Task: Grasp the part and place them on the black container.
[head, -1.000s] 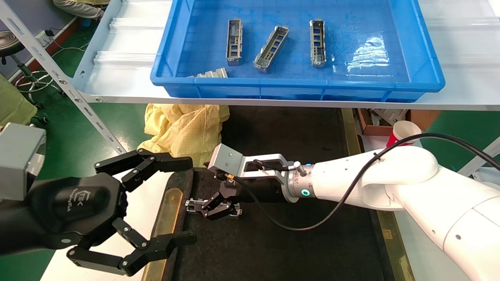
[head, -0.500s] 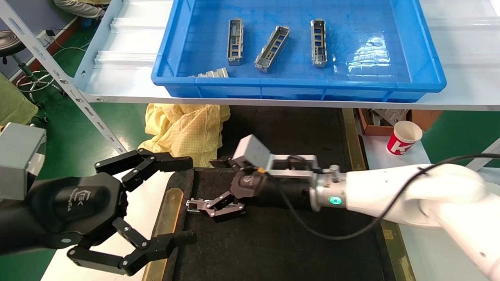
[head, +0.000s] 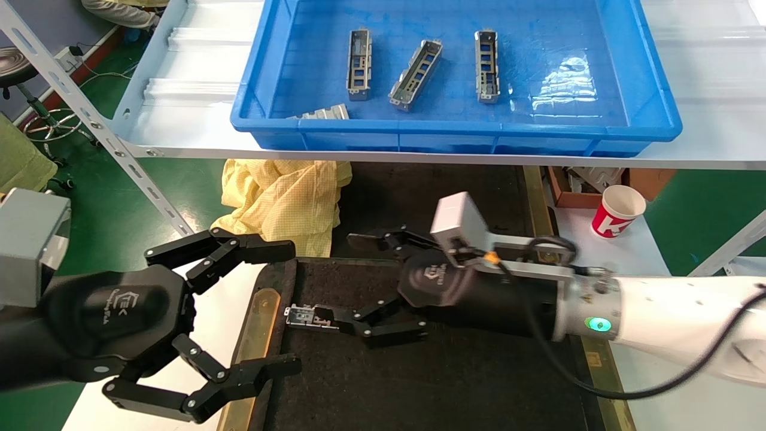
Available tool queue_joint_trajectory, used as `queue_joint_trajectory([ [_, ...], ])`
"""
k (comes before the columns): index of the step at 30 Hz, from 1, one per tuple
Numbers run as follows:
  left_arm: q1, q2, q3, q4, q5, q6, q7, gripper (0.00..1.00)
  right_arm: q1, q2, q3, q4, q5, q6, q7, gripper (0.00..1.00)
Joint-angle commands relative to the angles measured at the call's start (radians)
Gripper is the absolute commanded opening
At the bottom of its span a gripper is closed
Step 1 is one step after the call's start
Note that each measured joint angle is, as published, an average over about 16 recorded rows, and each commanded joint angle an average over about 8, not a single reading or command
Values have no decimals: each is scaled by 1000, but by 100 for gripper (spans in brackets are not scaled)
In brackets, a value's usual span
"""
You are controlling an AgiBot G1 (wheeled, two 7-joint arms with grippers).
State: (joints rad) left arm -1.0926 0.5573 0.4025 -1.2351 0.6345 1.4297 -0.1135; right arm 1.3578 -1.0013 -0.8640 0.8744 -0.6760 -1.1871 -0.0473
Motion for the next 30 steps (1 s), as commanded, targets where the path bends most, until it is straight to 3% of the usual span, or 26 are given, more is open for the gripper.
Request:
queue_joint_trajectory([
  [1,0,0,0,0,0,0,0,100,-18,24,37,26,-3,-19,15,100],
  [30,0,0,0,0,0,0,0,100,-270,372,558,391,-52,-294,224,100],
])
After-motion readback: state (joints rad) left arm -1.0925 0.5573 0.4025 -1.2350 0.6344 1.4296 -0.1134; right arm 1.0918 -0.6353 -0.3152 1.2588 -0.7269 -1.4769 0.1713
